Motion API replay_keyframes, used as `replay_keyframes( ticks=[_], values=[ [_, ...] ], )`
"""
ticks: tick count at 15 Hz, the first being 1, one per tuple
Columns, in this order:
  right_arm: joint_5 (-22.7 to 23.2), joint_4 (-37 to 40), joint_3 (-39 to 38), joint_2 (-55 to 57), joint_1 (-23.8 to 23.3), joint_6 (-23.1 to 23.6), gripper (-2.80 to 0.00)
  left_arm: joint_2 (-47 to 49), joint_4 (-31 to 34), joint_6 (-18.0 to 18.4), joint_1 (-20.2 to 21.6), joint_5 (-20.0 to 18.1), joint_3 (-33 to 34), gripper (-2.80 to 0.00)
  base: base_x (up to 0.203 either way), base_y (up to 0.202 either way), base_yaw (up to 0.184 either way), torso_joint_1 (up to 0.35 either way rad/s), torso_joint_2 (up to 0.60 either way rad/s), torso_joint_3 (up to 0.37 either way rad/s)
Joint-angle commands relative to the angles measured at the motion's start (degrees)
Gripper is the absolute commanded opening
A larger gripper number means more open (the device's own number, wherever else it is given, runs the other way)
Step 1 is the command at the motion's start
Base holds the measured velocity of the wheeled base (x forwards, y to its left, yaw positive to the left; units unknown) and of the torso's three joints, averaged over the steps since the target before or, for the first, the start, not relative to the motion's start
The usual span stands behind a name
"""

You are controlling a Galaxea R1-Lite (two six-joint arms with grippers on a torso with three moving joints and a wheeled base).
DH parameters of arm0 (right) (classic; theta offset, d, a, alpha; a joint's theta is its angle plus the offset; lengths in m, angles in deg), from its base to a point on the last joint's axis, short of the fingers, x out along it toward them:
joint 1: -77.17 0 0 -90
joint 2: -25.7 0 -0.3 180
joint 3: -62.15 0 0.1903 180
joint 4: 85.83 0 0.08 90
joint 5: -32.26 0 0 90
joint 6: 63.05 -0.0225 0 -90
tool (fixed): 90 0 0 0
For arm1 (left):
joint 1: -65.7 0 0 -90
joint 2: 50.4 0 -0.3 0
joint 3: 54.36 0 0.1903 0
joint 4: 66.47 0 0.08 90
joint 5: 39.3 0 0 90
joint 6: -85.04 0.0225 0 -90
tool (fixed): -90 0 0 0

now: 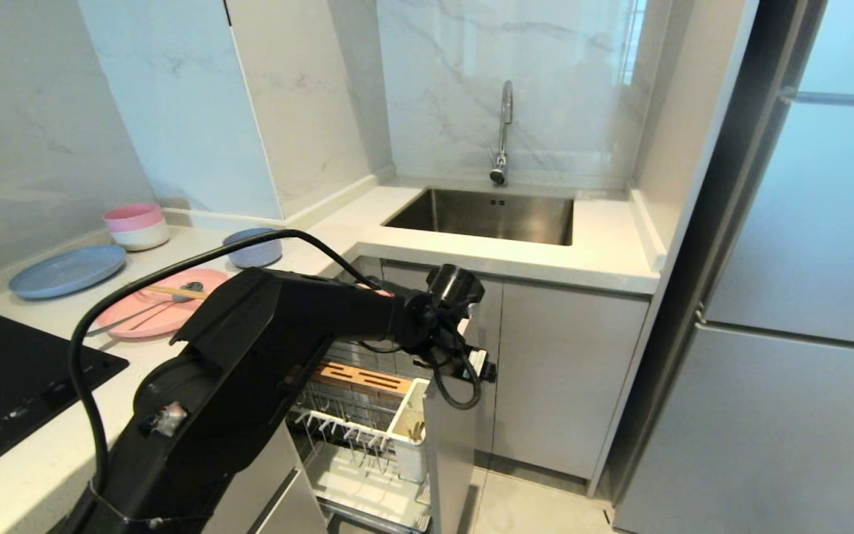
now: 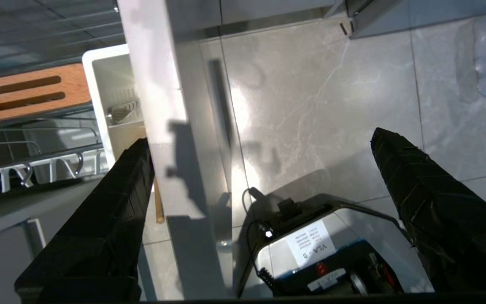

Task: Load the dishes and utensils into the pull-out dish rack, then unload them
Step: Open the cupboard

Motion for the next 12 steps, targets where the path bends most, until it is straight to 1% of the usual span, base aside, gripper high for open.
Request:
replay_keyframes(
  ticks=[1, 3, 6, 10, 12],
  values=[
    [0.0, 0.0, 0.0, 0.1, 0.0, 0.0, -2.80, 0.4, -0.3, -0.1, -0.7, 0.0, 0.0, 0.00, 0.000, 0.000, 0.000, 0.000, 0.00, 0.000],
    [0.0, 0.0, 0.0, 0.1, 0.0, 0.0, -2.80, 0.7, -0.5, 0.0, -1.5, -0.1, -0.1, 0.00, 0.000, 0.000, 0.000, 0.000, 0.00, 0.000],
    [0.0, 0.0, 0.0, 0.1, 0.0, 0.0, -2.80, 1.4, -2.8, 0.1, -2.5, -0.3, -0.1, 0.00, 0.000, 0.000, 0.000, 0.000, 0.00, 0.000],
    [0.0, 0.0, 0.0, 0.1, 0.0, 0.0, -2.80, 1.4, -2.8, 0.0, -2.9, 0.0, -0.1, 0.00, 0.000, 0.000, 0.000, 0.000, 0.00, 0.000],
    [0.0, 0.0, 0.0, 0.1, 0.0, 0.0, -2.80, 1.4, -2.5, -0.6, -2.8, 0.4, 0.0, 0.00, 0.000, 0.000, 0.000, 0.000, 0.00, 0.000]
  ],
)
